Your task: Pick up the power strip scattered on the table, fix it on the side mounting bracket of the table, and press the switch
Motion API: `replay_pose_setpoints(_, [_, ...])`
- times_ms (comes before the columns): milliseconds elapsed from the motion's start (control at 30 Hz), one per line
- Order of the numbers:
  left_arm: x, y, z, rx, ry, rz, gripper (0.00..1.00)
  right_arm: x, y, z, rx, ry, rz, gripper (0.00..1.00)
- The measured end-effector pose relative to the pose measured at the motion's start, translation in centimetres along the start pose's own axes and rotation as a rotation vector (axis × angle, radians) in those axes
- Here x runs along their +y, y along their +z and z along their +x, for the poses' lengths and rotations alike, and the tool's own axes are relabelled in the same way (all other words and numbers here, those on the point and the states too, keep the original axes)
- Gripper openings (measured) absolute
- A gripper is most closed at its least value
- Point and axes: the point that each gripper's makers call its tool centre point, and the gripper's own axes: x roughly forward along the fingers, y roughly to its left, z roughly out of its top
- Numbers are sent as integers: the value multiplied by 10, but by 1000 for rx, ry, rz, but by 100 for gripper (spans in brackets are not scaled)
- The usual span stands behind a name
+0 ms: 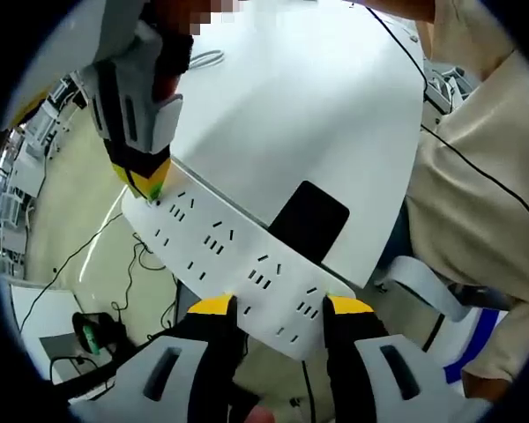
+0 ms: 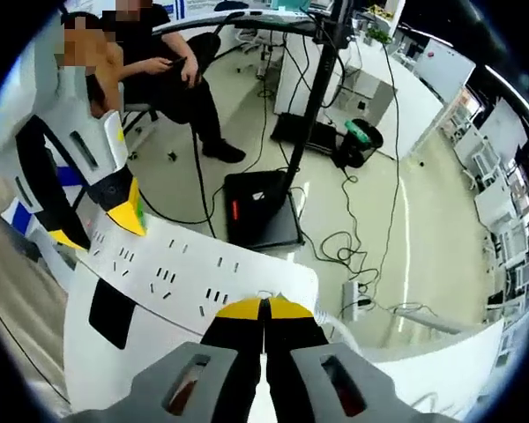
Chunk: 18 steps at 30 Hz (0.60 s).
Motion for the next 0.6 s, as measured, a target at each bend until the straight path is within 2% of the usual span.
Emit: replay_pose_setpoints(600, [1,1,0,0,-1,-5,43,-2,-3,1,-5,23,-18,0])
